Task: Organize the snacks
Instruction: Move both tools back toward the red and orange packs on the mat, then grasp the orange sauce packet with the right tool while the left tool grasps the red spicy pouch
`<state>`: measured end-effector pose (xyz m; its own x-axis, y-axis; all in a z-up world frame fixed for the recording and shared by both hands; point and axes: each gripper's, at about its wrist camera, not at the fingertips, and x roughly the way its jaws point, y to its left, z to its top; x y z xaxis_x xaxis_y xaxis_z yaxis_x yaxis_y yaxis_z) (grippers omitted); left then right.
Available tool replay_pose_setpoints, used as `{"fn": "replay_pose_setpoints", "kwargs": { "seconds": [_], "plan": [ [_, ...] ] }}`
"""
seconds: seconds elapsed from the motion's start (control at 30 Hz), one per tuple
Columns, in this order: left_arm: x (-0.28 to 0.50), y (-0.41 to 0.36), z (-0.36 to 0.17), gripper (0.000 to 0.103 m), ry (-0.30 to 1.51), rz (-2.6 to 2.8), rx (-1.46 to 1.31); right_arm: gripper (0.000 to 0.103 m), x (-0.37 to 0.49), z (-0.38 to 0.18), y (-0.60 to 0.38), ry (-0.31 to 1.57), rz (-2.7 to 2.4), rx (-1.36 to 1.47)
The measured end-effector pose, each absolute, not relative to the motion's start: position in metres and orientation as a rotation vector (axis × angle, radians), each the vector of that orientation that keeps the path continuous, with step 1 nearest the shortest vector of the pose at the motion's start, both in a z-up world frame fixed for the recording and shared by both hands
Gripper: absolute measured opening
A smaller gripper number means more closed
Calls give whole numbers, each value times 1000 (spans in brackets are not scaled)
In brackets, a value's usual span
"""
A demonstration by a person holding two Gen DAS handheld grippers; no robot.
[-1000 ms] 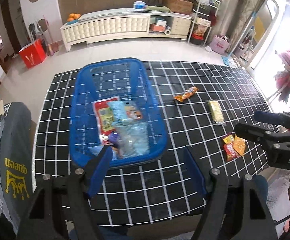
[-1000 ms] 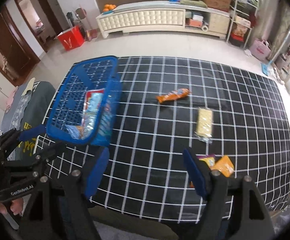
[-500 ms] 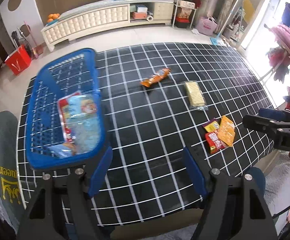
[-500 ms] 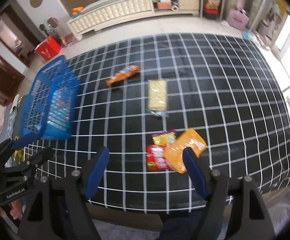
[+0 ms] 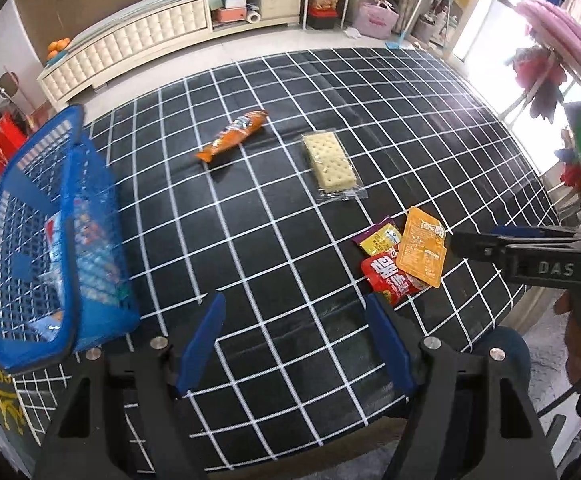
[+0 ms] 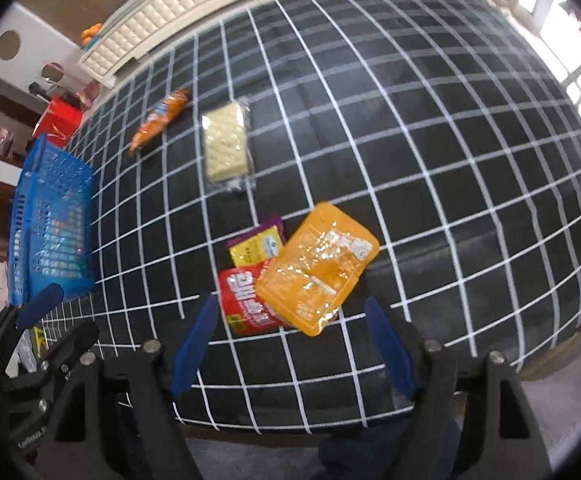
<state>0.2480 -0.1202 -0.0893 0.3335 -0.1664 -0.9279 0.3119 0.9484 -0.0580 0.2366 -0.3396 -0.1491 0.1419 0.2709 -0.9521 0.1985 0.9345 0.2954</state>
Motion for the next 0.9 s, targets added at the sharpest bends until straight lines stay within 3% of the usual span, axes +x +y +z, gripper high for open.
{"fn": "replay_pose_setpoints", "kwargs": {
  "seconds": [0.6,0.67,0.83,0.9],
  "plan": [
    [281,-117,-153,71,1262,-314,165,77,266,-199,-341,1513,-70,456],
    [279,-113,-157,71,1270,-314,158,73,267,-198,-339,1520,-91,424],
    [273,-103,-161,71,1279,-310,147,45,265,-192,-332,1511,-106,324],
    [272,-100,-160,71,1277,-311,138,38,262,-191,-336,1509,-98,324]
  ]
}}
